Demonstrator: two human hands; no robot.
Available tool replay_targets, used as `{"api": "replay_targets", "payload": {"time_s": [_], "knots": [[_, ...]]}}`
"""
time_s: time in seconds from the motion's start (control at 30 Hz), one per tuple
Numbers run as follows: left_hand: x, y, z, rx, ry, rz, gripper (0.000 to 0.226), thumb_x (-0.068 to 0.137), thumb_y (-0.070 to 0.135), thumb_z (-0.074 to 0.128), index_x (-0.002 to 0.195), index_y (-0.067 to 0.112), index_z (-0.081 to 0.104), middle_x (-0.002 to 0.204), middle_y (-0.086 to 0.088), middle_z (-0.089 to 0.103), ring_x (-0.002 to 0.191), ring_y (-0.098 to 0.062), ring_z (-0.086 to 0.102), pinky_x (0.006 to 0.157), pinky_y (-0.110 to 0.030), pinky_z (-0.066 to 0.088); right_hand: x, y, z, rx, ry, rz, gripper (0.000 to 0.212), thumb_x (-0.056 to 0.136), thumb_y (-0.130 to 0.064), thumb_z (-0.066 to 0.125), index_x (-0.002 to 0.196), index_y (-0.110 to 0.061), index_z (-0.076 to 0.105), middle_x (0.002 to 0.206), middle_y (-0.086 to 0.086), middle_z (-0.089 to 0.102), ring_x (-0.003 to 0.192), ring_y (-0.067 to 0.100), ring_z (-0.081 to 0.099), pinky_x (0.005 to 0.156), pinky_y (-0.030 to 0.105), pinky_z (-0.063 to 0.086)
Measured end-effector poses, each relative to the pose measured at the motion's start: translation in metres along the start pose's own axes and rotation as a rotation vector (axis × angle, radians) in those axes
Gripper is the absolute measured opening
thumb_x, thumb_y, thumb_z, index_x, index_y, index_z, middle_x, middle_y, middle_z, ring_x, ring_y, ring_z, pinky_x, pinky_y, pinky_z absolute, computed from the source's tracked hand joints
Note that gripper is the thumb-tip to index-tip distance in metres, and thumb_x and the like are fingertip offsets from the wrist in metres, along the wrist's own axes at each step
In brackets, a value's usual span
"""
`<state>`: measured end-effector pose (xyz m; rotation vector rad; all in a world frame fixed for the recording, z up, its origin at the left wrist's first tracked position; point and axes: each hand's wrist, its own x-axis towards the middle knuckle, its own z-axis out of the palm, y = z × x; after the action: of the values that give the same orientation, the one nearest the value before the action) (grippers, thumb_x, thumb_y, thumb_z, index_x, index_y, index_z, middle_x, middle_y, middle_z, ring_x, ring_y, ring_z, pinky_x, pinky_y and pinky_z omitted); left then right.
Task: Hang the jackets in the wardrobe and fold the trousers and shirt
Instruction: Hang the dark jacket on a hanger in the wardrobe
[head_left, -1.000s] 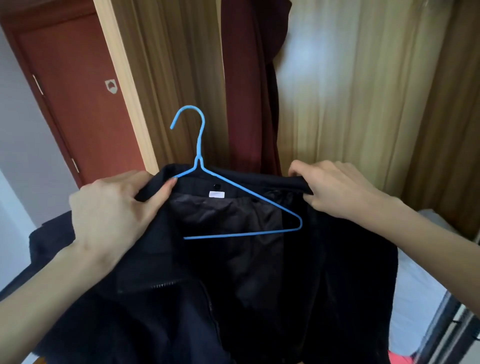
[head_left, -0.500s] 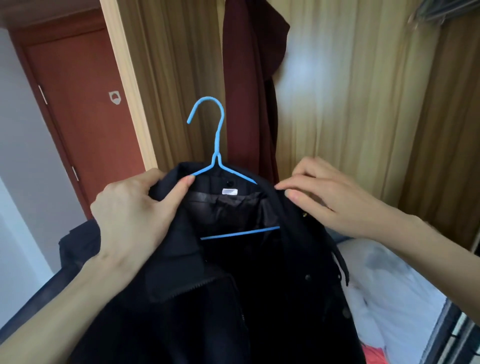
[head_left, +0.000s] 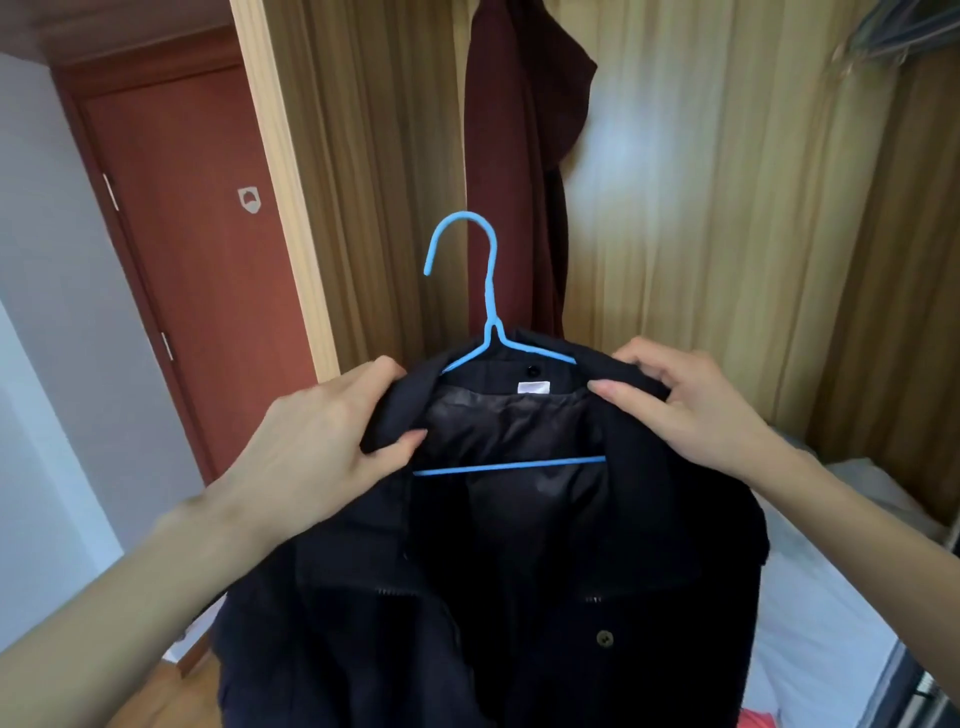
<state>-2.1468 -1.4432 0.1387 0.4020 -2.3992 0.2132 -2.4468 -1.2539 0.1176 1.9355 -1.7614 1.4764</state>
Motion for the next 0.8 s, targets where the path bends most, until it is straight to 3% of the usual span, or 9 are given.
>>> {"api": "replay_targets", "payload": {"time_s": [0.1,0.2,0.27,0.37,0.47,0.53,0.63,0.7,0.8], "knots": [[0.000,-0.009,0.007,-0.129,-0.086,-0.025,0.054,0.092,0.079,0.049,0.129,0.041,0.040,0.104,0.025,0.063,0.083,-0.003,0.062,0.072,-0.025,0.047,-0.001,0.000,-0.002,-0.003,-0.002,0.021,0.015,0.099,-0.044,0.068,0.098,-0.029,0.068,0.092,-0.005,0.076,0.083,0.010,0.074,0.071,0.018,0.054],[0.010,0.002,0.012,-0.229,-0.014,0.028,0.046,0.103,0.071,0.033,0.140,0.045,0.040,0.127,0.030,0.058,0.107,0.007,0.058,0.084,-0.015,0.046,-0.005,-0.003,-0.004,0.006,-0.011,0.056,0.014,0.097,-0.042,0.069,0.095,-0.028,0.069,0.092,-0.004,0.077,0.085,0.010,0.074,0.073,0.020,0.055],[0.023,0.015,0.015,-0.291,0.018,0.054,0.035,0.108,0.060,0.032,0.127,0.040,0.052,0.105,0.020,0.066,0.093,-0.002,0.064,0.073,-0.020,0.050,-0.008,-0.008,-0.007,0.026,-0.011,0.082,0.015,0.094,-0.044,0.069,0.095,-0.029,0.070,0.093,-0.005,0.078,0.086,0.007,0.074,0.076,0.018,0.054],[0.038,0.033,0.021,-0.373,0.110,0.009,0.030,0.112,0.045,0.036,0.094,0.027,0.052,0.061,0.002,0.051,0.058,-0.021,0.054,0.058,-0.047,0.047,-0.011,-0.020,-0.016,-0.191,-0.029,0.064,0.032,0.097,-0.063,0.057,0.102,-0.032,0.065,0.089,-0.006,0.076,0.078,0.013,0.070,0.070,0.029,0.055],[0.048,0.052,0.025,-0.362,0.242,-0.017,0.024,0.109,0.041,0.037,0.089,0.029,0.044,0.053,0.005,0.041,0.050,-0.021,0.048,0.052,-0.039,0.040,-0.008,-0.038,-0.023,-0.610,-0.152,-0.034,0.053,0.097,-0.075,0.021,0.134,-0.041,0.042,0.111,-0.012,0.072,0.091,0.022,0.067,0.071,0.038,0.047],[0.052,0.064,0.028,-0.316,0.293,-0.013,0.026,0.109,0.043,0.035,0.094,0.027,0.048,0.052,0.006,0.043,0.048,-0.019,0.049,0.051,-0.038,0.041,-0.006,-0.050,-0.026,-0.680,-0.169,-0.018,0.063,0.093,-0.072,0.014,0.138,-0.036,0.039,0.115,-0.013,0.069,0.096,0.028,0.066,0.071,0.039,0.044],[0.059,0.083,0.028,-0.328,0.339,0.015,0.031,0.107,0.052,0.033,0.110,0.026,0.049,0.059,0.005,0.056,0.049,-0.016,0.054,0.054,-0.041,0.050,-0.001,-0.072,-0.029,-0.766,-0.085,-0.087,0.059,0.098,-0.065,0.018,0.125,-0.023,0.050,0.088,-0.009,0.064,0.077,0.031,0.064,0.060,0.042,0.044],[0.063,0.092,0.029,-0.347,0.354,0.052,0.035,0.105,0.058,0.033,0.114,0.027,0.045,0.071,0.004,0.065,0.053,-0.018,0.058,0.056,-0.042,0.053,0.005,-0.084,-0.033,-0.799,0.001,-0.198,0.045,0.106,-0.058,0.031,0.111,-0.018,0.053,0.062,-0.011,0.044,0.051,0.019,0.052,0.045,0.036,0.039],[0.068,0.089,0.030,-0.302,0.338,0.135,0.038,0.104,0.058,0.042,0.111,0.022,0.051,0.068,0.008,0.058,0.054,-0.016,0.056,0.053,-0.042,0.052,0.008,-0.081,-0.051,-0.712,0.029,-0.189,0.036,0.107,-0.055,0.039,0.110,-0.023,0.056,0.058,-0.006,0.050,0.049,0.014,0.048,0.048,0.035,0.041]]}}
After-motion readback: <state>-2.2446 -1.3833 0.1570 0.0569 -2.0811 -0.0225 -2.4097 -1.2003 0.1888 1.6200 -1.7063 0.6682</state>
